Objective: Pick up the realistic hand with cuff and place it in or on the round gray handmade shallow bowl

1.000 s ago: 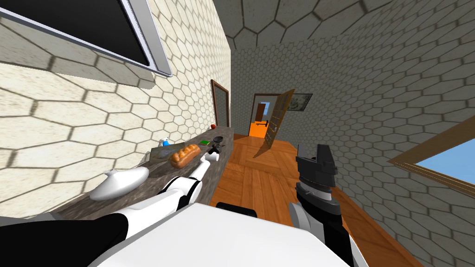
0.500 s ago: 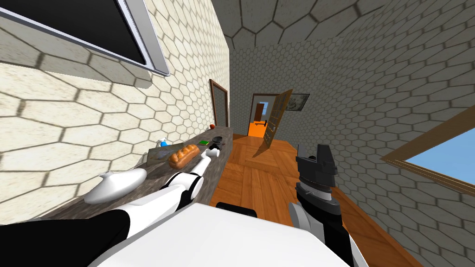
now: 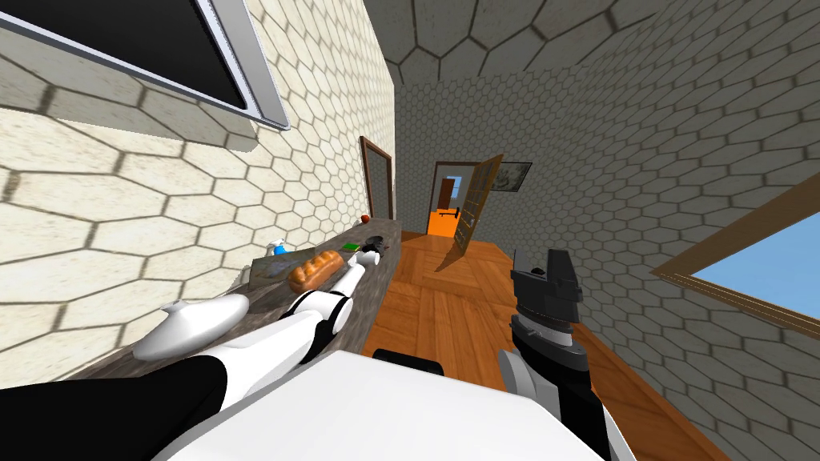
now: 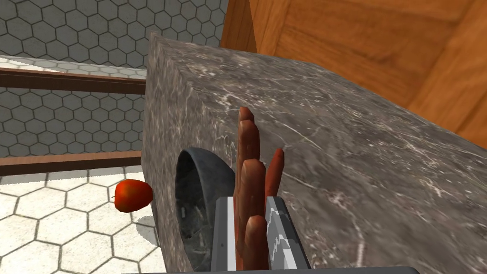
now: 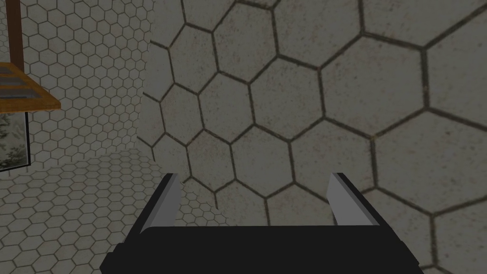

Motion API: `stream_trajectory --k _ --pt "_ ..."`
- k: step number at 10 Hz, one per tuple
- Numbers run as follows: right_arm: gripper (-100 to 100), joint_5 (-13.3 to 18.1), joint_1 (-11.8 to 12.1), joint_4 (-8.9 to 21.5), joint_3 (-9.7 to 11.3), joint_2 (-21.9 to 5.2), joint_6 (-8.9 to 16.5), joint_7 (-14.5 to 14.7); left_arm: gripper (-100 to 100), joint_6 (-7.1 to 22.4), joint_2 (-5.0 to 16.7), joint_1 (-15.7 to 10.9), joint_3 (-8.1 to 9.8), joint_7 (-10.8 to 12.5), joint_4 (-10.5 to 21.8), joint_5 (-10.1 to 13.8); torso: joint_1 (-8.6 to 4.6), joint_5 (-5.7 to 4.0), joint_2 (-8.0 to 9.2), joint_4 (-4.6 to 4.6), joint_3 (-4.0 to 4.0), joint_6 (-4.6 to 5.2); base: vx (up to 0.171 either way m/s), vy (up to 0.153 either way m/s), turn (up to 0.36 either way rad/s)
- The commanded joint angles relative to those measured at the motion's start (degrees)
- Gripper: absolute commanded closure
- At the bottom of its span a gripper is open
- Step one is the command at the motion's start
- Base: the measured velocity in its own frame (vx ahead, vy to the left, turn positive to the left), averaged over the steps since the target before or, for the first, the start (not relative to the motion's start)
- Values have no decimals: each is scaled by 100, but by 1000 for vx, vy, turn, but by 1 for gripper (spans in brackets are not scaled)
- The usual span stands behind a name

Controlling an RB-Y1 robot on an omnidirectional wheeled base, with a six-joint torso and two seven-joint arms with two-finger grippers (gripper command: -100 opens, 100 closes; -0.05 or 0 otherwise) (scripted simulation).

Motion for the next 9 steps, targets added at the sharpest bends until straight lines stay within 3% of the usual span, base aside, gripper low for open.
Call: stream_trajectory --k 1,2,3,5,6,9 --pt "0 0 0 0 0 0 0 0 100 286 28 -53 17 -33 -94 23 0 0 0 0 0 0 25 24 -36" --pt "0 0 0 0 0 0 0 0 100 393 28 -53 17 -33 -94 23 1 1 2 -3 0 -2 13 15 -7" --pt "0 0 0 0 0 0 0 0 100 595 92 -222 49 -103 -108 74 0 2 6 -5 0 -5 28 30 -35" --pt "0 0 0 0 0 0 0 0 100 813 92 -222 49 -103 -108 74 4 0 1 -2 -1 -4 27 26 -17" --pt "0 0 0 0 0 0 0 0 100 1046 161 -375 77 -181 -121 124 0 0 6 -4 1 -6 29 32 -25" --pt "0 0 0 0 0 0 0 0 100 1555 232 -513 102 -266 -133 173 7 -2 -12 0 -6 -1 52 41 -23"
